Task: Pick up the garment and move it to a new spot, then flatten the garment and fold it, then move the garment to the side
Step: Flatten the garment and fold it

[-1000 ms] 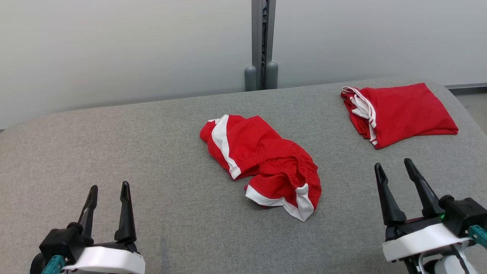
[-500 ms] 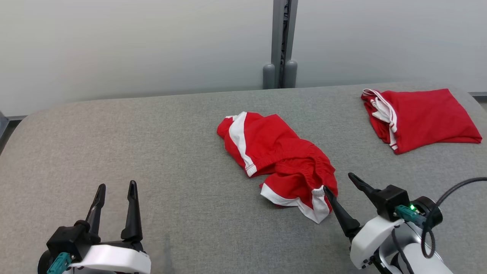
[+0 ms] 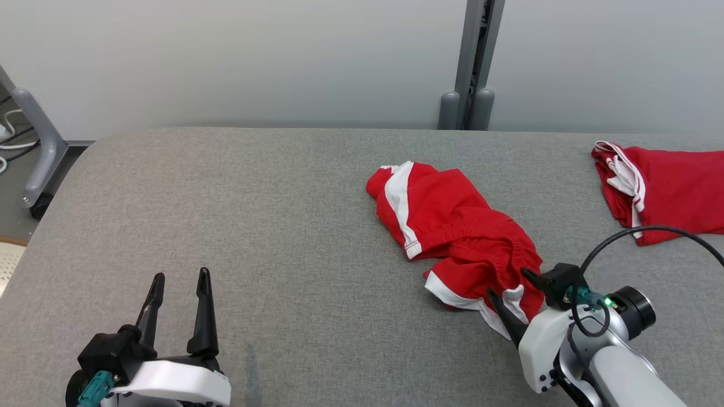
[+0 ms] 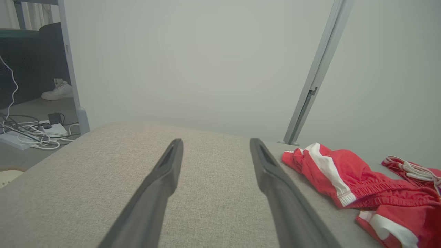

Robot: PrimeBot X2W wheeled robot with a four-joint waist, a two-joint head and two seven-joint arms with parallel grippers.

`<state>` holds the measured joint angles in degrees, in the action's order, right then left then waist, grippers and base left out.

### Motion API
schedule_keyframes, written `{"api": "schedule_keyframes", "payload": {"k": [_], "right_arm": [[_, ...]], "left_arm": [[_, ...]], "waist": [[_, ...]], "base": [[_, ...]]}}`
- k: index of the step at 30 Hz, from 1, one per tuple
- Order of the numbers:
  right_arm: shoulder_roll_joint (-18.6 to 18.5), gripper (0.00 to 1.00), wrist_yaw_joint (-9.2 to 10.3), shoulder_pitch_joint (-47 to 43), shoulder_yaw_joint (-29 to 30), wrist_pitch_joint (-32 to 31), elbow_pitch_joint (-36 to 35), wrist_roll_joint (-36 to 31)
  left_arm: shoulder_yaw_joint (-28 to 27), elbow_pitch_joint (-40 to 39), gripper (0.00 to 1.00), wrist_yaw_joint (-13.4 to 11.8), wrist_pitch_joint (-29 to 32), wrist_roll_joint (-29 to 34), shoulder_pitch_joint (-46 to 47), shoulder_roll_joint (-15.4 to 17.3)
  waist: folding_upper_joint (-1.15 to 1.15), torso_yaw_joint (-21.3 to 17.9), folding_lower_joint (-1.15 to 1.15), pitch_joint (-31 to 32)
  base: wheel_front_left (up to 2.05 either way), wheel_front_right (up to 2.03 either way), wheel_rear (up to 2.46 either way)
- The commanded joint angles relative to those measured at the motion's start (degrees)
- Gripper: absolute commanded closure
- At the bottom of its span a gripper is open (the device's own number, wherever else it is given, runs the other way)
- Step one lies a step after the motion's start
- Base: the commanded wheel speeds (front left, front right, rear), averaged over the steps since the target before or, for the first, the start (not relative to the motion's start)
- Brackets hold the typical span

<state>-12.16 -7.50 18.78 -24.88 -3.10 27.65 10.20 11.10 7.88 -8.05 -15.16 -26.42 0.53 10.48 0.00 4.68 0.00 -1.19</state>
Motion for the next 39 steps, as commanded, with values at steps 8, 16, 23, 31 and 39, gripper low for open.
{"api": "schedule_keyframes", "payload": {"k": [8,16,23,31,39], "right_arm": [[1.31,0.84,0.00,0.89,1.75,-1.93,2.54,-0.53],[3.44,1.00,0.00,-0.21,6.13,1.00,1.22,2.25],[6.71,1.00,0.00,-5.13,15.77,7.08,-2.55,16.23],[8.16,1.00,-0.01,-8.64,25.00,10.91,-1.68,32.91],[9.04,1.00,-0.02,-7.31,29.36,9.96,5.01,47.71]], "left_arm": [[-0.46,0.48,0.00,0.50,-0.08,0.40,1.20,-0.35],[-0.77,0.69,0.00,0.65,-0.08,0.64,1.24,-0.18],[-0.34,0.48,0.00,0.22,0.20,0.87,1.45,0.19],[-0.27,-0.49,0.00,0.61,1.03,0.55,1.47,1.26],[0.41,-0.36,0.00,0.83,1.59,0.57,2.73,1.52]], "waist": [[0.00,1.31,0.00,-0.55],[0.00,-0.21,0.00,-0.74],[0.00,-2.77,0.00,-0.85],[0.00,-4.96,0.00,-1.64],[0.00,-5.40,0.00,-2.38]], "base": [[0.00,0.00,0.00],[0.00,0.00,0.00],[0.00,0.00,0.00],[0.00,0.00,0.00],[0.00,0.00,0.00]]}}
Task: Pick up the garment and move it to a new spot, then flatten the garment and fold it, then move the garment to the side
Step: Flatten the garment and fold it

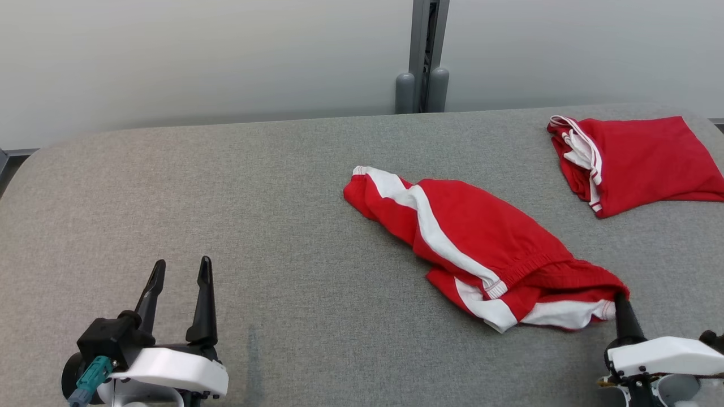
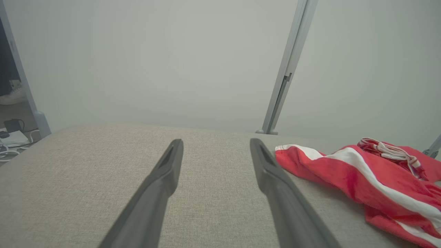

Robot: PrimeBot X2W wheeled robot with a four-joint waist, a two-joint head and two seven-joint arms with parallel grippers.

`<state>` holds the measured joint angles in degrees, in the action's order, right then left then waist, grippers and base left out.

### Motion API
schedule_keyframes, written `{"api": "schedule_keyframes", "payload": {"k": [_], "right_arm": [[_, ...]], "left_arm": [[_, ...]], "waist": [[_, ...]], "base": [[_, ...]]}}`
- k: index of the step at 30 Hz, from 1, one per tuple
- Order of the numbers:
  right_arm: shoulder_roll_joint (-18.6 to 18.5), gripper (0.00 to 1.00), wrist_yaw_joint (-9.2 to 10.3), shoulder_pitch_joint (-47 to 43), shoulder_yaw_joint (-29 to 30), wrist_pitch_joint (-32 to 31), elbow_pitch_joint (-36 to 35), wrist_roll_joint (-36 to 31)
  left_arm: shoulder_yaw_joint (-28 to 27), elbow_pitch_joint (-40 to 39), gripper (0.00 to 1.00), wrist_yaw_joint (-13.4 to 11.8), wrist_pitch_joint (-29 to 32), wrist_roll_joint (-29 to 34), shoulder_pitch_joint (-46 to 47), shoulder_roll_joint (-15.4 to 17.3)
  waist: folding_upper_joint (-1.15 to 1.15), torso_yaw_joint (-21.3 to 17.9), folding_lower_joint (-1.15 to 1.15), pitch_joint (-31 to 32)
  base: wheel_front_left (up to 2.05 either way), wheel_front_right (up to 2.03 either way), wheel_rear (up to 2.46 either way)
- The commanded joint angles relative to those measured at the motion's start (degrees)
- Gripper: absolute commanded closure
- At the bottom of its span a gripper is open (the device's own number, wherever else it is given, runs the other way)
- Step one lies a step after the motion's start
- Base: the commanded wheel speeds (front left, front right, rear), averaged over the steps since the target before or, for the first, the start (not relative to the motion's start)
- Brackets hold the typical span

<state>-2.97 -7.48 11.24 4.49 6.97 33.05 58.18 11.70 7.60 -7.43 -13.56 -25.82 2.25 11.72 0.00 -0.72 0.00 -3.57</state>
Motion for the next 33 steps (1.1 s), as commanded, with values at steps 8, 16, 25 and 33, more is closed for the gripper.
{"api": "schedule_keyframes", "payload": {"k": [8,16,25,33], "right_arm": [[-1.33,0.00,-0.05,1.69,-4.80,0.35,4.13,-4.72],[-4.32,0.00,-0.05,2.02,-7.02,3.39,1.81,-11.45],[-6.25,0.00,-0.05,-0.01,-4.18,6.69,-7.89,-21.33],[-5.59,0.00,-0.05,-4.74,-7.08,7.95,-19.51,-32.71]], "left_arm": [[0.35,1.04,0.00,0.29,0.10,-0.53,0.97,0.20],[0.49,1.59,0.00,0.24,-0.15,-0.90,0.13,0.14],[0.56,1.56,0.00,-0.05,-0.05,-1.36,-0.58,0.63],[0.87,1.12,0.00,-0.23,-0.12,-1.40,-0.88,0.77]], "waist": [[0.00,0.31,0.00,0.45],[0.00,-0.09,0.00,1.84],[0.00,-0.92,0.00,3.26],[0.00,-1.18,0.00,3.28]], "base": [[0.00,0.00,0.00],[0.00,0.00,0.00],[0.00,0.00,0.00],[0.00,0.00,0.00]]}}
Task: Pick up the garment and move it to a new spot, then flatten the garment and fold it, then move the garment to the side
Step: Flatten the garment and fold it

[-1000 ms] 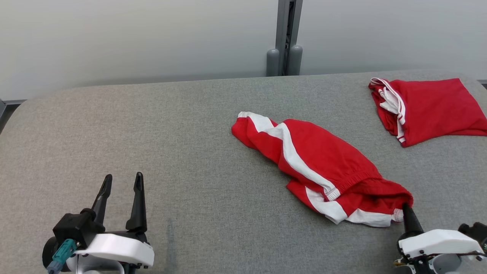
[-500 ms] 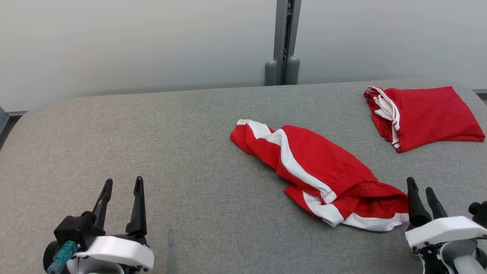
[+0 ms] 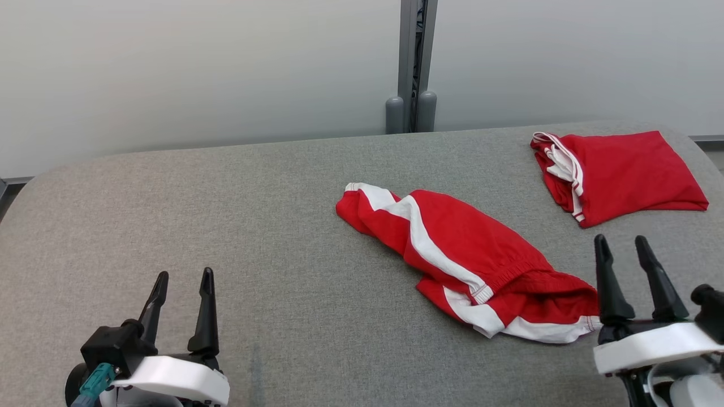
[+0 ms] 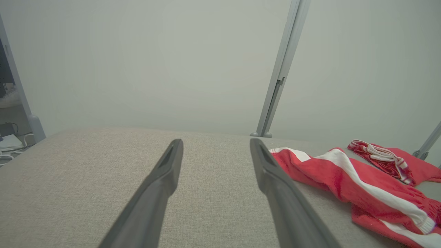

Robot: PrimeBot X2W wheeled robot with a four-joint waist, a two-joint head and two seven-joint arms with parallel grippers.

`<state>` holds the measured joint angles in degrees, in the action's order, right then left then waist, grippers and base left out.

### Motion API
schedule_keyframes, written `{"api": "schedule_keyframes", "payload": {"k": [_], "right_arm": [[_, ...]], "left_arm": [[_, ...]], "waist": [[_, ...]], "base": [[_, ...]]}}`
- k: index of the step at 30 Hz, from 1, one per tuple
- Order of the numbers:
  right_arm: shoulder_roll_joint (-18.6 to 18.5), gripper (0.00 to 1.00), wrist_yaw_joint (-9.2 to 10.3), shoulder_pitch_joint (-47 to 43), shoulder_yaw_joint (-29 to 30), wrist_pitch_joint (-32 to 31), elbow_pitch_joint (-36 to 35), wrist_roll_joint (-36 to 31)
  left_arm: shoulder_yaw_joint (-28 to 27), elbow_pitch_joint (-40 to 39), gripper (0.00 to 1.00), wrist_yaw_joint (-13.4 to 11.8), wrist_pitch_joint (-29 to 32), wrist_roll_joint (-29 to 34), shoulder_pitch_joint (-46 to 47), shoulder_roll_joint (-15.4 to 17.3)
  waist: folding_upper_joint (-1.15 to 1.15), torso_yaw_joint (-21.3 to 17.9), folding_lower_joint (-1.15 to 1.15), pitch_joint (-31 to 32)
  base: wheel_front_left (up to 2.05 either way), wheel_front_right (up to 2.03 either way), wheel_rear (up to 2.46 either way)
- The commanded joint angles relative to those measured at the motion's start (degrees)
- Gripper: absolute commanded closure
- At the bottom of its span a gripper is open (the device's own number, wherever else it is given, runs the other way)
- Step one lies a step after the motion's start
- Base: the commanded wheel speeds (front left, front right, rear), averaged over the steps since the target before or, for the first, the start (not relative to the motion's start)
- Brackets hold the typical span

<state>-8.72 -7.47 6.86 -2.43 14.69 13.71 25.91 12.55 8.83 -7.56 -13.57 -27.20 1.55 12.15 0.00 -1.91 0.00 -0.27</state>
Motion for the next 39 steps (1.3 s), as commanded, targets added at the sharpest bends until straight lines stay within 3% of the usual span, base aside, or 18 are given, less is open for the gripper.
{"api": "schedule_keyframes", "payload": {"k": [1,7,18,22,27,39], "right_arm": [[0.28,0.00,-0.06,-0.98,-0.83,0.24,-0.73,-1.53],[0.92,0.00,-0.05,-2.49,-2.44,-0.35,-0.78,-4.82],[1.11,0.00,-0.05,-1.49,-4.86,-3.74,0.98,-5.11],[1.38,0.00,-0.05,0.22,-8.31,-9.71,4.10,-3.99],[2.46,0.00,-0.05,3.45,-8.13,-17.52,10.31,-2.87],[3.90,0.00,-0.05,8.29,-4.84,-26.16,17.59,-0.69]], "left_arm": [[0.08,-0.11,0.00,-0.09,-0.12,-0.06,-0.16,0.30],[0.44,0.05,0.00,-0.07,-0.24,-0.23,0.36,0.06],[0.76,0.82,0.00,-0.09,-0.47,-0.49,0.94,-0.06],[0.98,1.20,0.00,-0.04,-0.46,-0.56,1.11,-0.21],[1.45,1.59,0.00,0.25,-0.55,-0.71,1.40,-0.47],[1.89,2.16,0.00,0.37,-1.05,-1.04,1.67,-1.11]], "waist": [[0.00,0.02,0.00,-0.07],[0.00,0.25,0.00,-0.35],[0.00,1.12,0.00,0.05],[0.00,1.48,0.00,0.18],[0.00,3.02,0.00,0.33],[0.00,7.74,0.00,-1.29]], "base": [[0.00,0.00,0.00],[0.00,0.00,0.00],[0.00,0.00,0.00],[0.00,0.00,0.00],[0.00,0.00,0.00],[0.00,0.00,0.00]]}}
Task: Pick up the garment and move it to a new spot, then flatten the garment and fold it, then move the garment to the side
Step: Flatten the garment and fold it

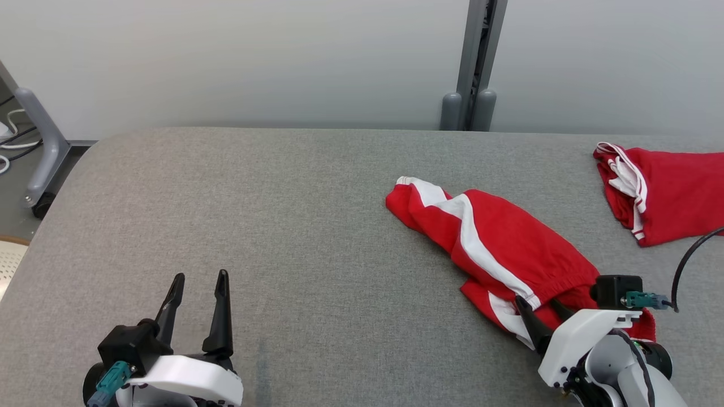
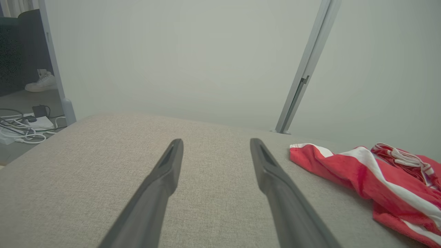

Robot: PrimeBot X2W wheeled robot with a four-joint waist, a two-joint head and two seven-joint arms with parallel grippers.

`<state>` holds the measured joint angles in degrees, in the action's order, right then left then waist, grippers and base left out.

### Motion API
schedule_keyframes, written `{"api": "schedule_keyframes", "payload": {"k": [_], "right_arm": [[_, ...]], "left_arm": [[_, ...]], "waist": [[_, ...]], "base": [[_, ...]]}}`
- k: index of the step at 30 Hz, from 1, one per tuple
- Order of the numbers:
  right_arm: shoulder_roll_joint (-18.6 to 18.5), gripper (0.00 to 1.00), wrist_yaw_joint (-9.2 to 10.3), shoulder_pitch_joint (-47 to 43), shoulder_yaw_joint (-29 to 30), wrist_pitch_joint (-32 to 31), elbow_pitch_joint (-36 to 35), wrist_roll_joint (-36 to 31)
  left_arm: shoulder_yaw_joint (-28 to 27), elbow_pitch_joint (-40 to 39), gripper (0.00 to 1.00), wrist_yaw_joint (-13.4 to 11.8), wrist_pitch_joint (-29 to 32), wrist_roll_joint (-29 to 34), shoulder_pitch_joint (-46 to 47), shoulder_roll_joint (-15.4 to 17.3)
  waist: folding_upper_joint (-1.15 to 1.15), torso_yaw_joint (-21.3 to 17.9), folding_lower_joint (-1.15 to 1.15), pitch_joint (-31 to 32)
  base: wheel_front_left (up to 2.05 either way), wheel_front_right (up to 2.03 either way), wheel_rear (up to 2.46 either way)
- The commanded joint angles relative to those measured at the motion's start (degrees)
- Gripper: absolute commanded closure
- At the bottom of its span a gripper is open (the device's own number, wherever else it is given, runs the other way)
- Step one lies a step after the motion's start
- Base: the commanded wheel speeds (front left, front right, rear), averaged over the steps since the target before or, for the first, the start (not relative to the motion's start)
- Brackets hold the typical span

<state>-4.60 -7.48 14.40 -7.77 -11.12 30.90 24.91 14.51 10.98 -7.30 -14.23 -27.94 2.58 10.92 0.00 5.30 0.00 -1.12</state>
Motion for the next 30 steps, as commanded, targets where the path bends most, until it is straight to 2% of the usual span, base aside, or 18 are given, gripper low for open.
{"api": "schedule_keyframes", "payload": {"k": [1,6,19,20,21,22,23,28,30], "right_arm": [[-0.14,0.00,-0.04,0.89,1.20,-1.08,1.06,0.42],[0.59,0.00,-0.04,2.21,1.93,-2.69,1.93,0.56],[1.22,0.00,-0.04,2.41,0.67,1.27,-2.01,1.31],[1.23,0.23,-0.04,2.30,0.57,1.17,-2.16,1.44],[1.23,0.59,-0.04,2.24,0.45,1.20,-2.41,1.41],[1.20,0.87,-0.04,2.21,0.41,1.21,-2.58,1.13],[1.17,1.00,-0.04,2.20,0.43,1.15,-2.68,0.91],[1.19,1.00,-0.04,2.47,0.95,1.38,-3.92,1.35],[1.23,0.96,-0.04,2.71,1.27,1.71,-4.59,2.16]], "left_arm": [[-0.12,0.03,0.00,0.08,-0.44,-0.31,0.76,0.16],[-0.17,0.21,0.00,0.11,-0.51,-0.21,1.39,0.15],[-0.07,0.49,0.00,-0.23,-0.60,-0.15,1.56,0.39],[-0.06,0.45,0.00,-0.28,-0.61,-0.17,1.54,0.41],[-0.03,0.42,0.00,-0.32,-0.61,-0.19,1.53,0.41],[0.01,0.39,0.00,-0.34,-0.62,-0.21,1.56,0.42],[0.02,0.34,0.00,-0.35,-0.63,-0.23,1.60,0.43],[0.06,0.43,0.00,-0.35,-0.68,-0.38,1.59,0.51],[0.10,0.50,0.00,-0.29,-0.70,-0.48,1.68,0.50]], "waist": [[0.00,0.82,0.00,-0.64],[0.00,2.09,0.00,-1.47],[0.00,3.06,0.00,-1.45],[0.00,3.02,0.00,-1.45],[0.00,2.98,0.00,-1.46],[0.00,2.95,0.00,-1.49],[0.00,2.92,0.00,-1.52],[0.00,2.55,0.00,-1.53],[0.00,2.37,0.00,-1.63]], "base": [[0.00,0.00,0.00],[0.00,0.00,0.00],[0.00,0.00,0.00],[0.00,0.00,0.00],[0.00,0.00,0.00],[0.00,0.00,0.00],[0.00,0.00,0.00],[0.00,0.00,0.00],[0.00,0.00,0.00]]}}
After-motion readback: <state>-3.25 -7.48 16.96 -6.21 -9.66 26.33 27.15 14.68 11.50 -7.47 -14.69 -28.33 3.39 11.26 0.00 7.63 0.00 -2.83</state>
